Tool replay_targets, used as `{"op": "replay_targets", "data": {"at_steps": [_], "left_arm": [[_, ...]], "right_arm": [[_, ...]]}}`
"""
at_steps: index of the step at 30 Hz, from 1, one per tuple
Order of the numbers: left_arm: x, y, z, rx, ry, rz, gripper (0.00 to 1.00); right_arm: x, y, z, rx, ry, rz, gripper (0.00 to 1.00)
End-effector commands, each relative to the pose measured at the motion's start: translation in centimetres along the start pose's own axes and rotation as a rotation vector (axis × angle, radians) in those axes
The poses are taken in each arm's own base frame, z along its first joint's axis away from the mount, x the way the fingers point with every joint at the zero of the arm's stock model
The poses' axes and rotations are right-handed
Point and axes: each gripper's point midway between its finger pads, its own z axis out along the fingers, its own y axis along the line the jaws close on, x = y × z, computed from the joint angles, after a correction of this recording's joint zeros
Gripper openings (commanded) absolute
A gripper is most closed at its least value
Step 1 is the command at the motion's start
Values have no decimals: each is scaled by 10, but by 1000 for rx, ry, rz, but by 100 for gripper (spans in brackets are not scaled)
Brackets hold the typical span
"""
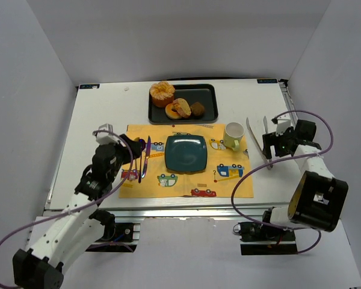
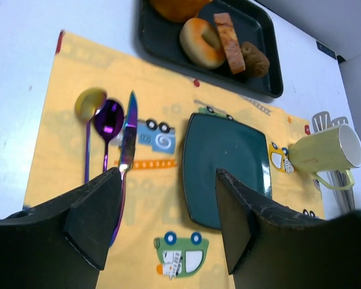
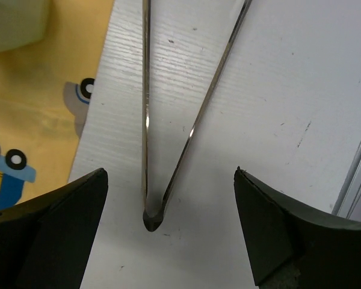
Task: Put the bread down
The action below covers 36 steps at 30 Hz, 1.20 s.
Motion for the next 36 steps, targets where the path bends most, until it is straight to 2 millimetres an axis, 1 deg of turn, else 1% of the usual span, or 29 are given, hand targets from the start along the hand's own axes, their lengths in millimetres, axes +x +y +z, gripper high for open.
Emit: {"op": "replay_targets", "data": {"at_steps": [1, 2, 3, 4, 5, 6, 7, 9, 10, 12, 13, 14, 17, 18, 20, 21, 23, 24, 25, 27, 28, 29, 30, 31, 32, 33, 34, 35, 36], "left_arm": [[14, 18, -13, -41, -7, -94, 73], [16, 19, -15, -39, -12, -105, 74], [21, 23, -16, -43, -7, -108, 74], [21, 23, -18, -40, -14, -113, 74], [21, 24, -19, -43, -15, -113, 74], [21, 25, -19, -47, -14, -109, 74], [22, 26, -19, -53, -7, -98, 74], [20, 25, -18, -54, -2, -81, 75], [22, 26, -17, -61, 8, -75, 74], [19, 24, -16, -60, 7, -69, 74], [19, 24, -16, -59, 5, -70, 75], [18, 24, -16, -56, -2, -74, 74], [18, 23, -16, -52, -4, -80, 75], [19, 23, -16, -52, -4, -82, 75], [18, 23, -16, -53, -7, -84, 75], [18, 23, -16, -51, -7, -84, 74], [18, 22, -16, -48, -7, -84, 74], [18, 23, -15, -50, -5, -82, 74], [18, 22, -15, -50, -5, -81, 74], [17, 20, -14, -44, -2, -77, 74], [17, 20, -13, -44, 0, -76, 74], [16, 19, -13, -41, 1, -75, 74], [15, 16, -13, -33, 1, -73, 75], [14, 15, -11, -31, 3, -72, 75], [14, 14, -10, -27, 3, -70, 75], [12, 11, -10, -22, 4, -68, 74], [12, 10, -8, -21, 8, -66, 74], [12, 9, -7, -20, 11, -64, 74], [11, 9, -6, -20, 11, -59, 75]], "right_arm": [[4, -28, 13, 144, 59, -7, 89], [5, -30, 17, 144, 72, 21, 89], [9, -31, 25, 139, 88, 36, 89], [5, -34, 29, 140, 80, 44, 89], [8, -31, 38, 122, 94, 63, 89], [8, -29, 43, 111, 101, 70, 88], [3, -29, 46, 102, 106, 79, 87], [8, -21, 59, 72, 137, 98, 85], [5, -21, 63, 70, 136, 100, 84], [8, -17, 73, 55, 160, 124, 82], [8, -15, 75, 44, 163, 135, 81], [8, -11, 83, 29, 175, 141, 78], [13, -8, 87, 25, 193, 141, 71], [15, -8, 87, 26, 199, 143, 64], [18, -8, 88, 29, 208, 140, 53], [19, -7, 88, 23, 212, 139, 40], [19, -5, 87, 9, 212, 128, 28], [14, -5, 84, 8, 197, 117, 19], [8, -4, 82, -7, 178, 100, 15], [-17, -4, 69, -20, 113, 57, 7], [-38, -2, 62, -53, 64, 32, 6], [-60, -1, 51, -63, 9, -13, 7], [-77, 2, 43, -86, -32, -38, 13], [-108, 7, 30, -131, -98, -68, 18], [-127, 12, 23, -147, -135, -96, 22], [-143, 15, 17, -157, -163, -114, 29], [-171, 19, 4, -172, -212, -144, 33], [-185, 29, 3, -194, -230, -168, 36], [-197, 32, 0, -200, -247, -173, 39]]}}
